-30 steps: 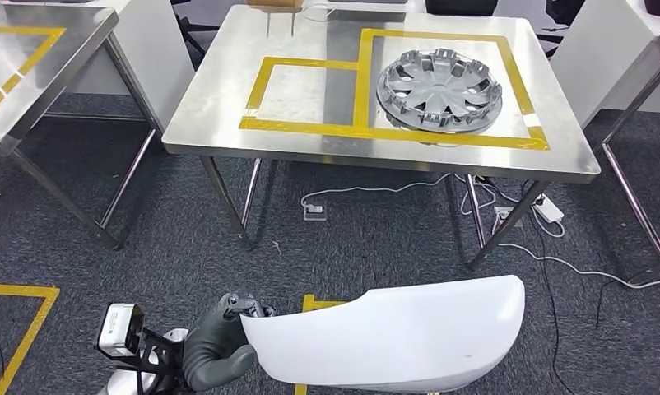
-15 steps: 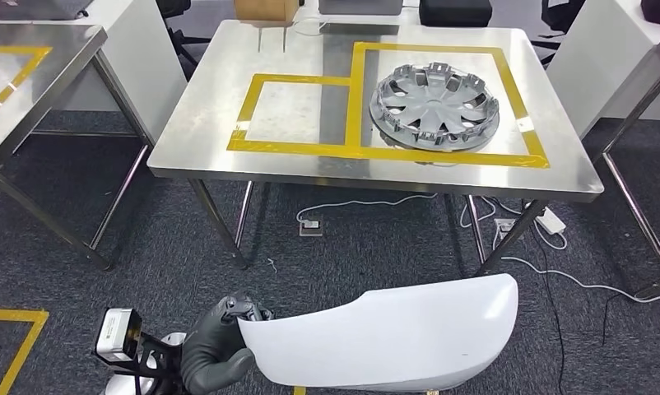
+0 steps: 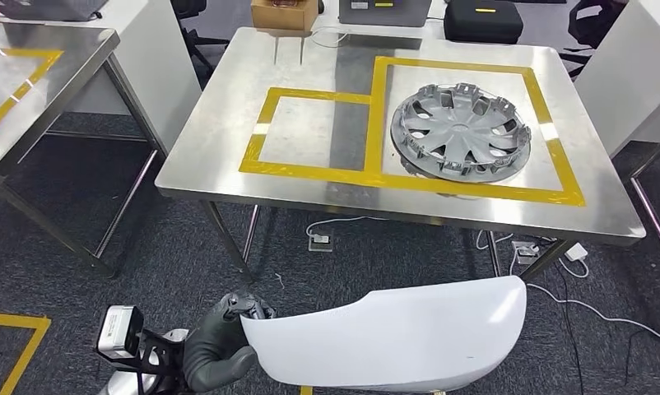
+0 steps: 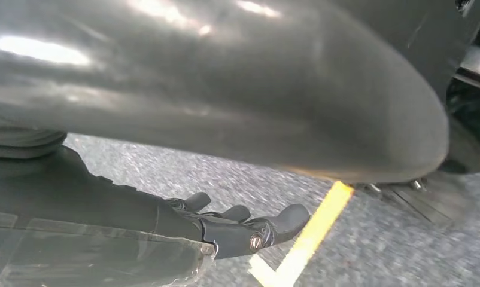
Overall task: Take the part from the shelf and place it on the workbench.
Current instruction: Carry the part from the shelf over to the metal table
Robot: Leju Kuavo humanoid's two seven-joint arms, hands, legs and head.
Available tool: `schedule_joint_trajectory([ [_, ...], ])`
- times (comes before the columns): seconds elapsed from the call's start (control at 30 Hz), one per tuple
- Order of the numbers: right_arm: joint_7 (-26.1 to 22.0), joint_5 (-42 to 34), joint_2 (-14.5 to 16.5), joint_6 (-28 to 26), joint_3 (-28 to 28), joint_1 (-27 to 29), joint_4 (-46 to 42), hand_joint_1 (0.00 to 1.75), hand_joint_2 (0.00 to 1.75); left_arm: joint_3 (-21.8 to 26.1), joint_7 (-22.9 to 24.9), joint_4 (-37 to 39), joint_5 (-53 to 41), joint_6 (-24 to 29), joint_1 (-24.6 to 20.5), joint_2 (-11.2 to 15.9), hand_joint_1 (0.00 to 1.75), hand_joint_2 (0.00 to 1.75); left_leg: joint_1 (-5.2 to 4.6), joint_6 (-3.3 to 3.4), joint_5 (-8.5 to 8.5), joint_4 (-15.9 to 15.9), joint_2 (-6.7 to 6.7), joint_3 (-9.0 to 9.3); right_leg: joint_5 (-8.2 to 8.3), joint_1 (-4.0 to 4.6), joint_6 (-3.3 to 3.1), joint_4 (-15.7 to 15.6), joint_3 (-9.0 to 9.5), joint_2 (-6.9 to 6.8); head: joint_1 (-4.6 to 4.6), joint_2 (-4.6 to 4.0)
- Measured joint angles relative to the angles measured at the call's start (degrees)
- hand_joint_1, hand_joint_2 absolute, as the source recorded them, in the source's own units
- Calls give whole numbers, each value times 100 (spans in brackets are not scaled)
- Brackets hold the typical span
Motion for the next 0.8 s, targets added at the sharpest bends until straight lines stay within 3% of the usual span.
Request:
schedule_joint_trajectory([
  [0.03,1,0,3,3,2,6,1,0,0,1,2,2,0,1,-6,0,175,175,-10,-36,-60,14,1,41,124,7,-75,-73,28,-9,-5,0],
  [0.07,2,1,7,3,3,0,1,0,0,2,3,1,1,1,-13,-1,175,175,-7,-61,-84,39,4,50,95,12,-176,-67,69,6,-12,1],
  [0.13,1,4,13,3,4,-13,3,0,0,6,4,-8,4,2,-30,-2,175,175,20,-111,-21,330,29,-60,45,-6,-290,-81,153,43,-18,1],
  [0.2,-1,6,10,3,3,-23,6,0,0,8,0,-14,4,2,-37,-1,175,175,47,-173,-24,990,64,-482,-46,-15,-372,-100,275,66,-23,1],
  [0.27,-1,7,6,3,4,-20,9,0,0,7,-3,-14,6,2,-34,1,175,175,64,-226,-326,1644,80,-1013,-167,-5,-408,-104,408,86,-27,1],
  [0.33,-1,7,8,3,5,-12,11,0,0,6,-3,-13,4,2,-31,2,175,175,73,-232,-629,1814,89,-1360,-303,7,-407,-105,577,117,-28,1],
  [0.37,-1,7,9,2,5,-12,12,0,0,6,-3,-13,4,2,-31,3,175,175,70,-208,-610,1670,92,-1423,-373,18,-405,-107,676,133,-30,1],
  [0.4,-1,7,11,0,5,-13,13,0,0,6,-2,-13,4,2,-32,3,175,175,61,-161,-414,1394,94,-1422,-445,33,-402,-111,779,144,-30,1],
  [0.5,-1,5,48,-9,5,-18,16,0,0,4,7,-9,8,3,-38,4,175,175,-43,61,646,451,43,-1334,-654,83,-365,-148,1000,180,-19,1],
  [0.53,-5,4,65,-11,5,-26,17,0,0,4,14,-9,10,3,-41,6,175,175,-76,110,834,290,9,-1303,-694,103,-335,-146,1060,193,-14,1],
  [0.63,-25,-3,85,-38,7,-52,22,0,0,-3,29,-11,21,7,-87,-5,175,175,-80,169,863,140,-31,-1087,-713,134,-251,-33,1162,185,-8,-1],
  [0.67,-29,-5,85,-47,7,-61,23,0,0,-6,29,-11,24,8,-108,-14,175,175,-75,195,848,118,-25,-1004,-720,127,-245,152,1068,167,-5,-1],
  [0.73,-35,-7,80,-52,7,-79,23,0,0,-9,32,-8,22,8,-132,-29,175,175,-75,237,778,98,-22,-891,-857,119,-284,795,650,133,5,-1],
  [0.8,-35,-8,68,-56,7,-72,26,0,0,-16,35,1,22,8,-133,-39,175,175,-79,249,677,100,-38,-824,-1111,116,-314,1340,152,129,6,1],
])
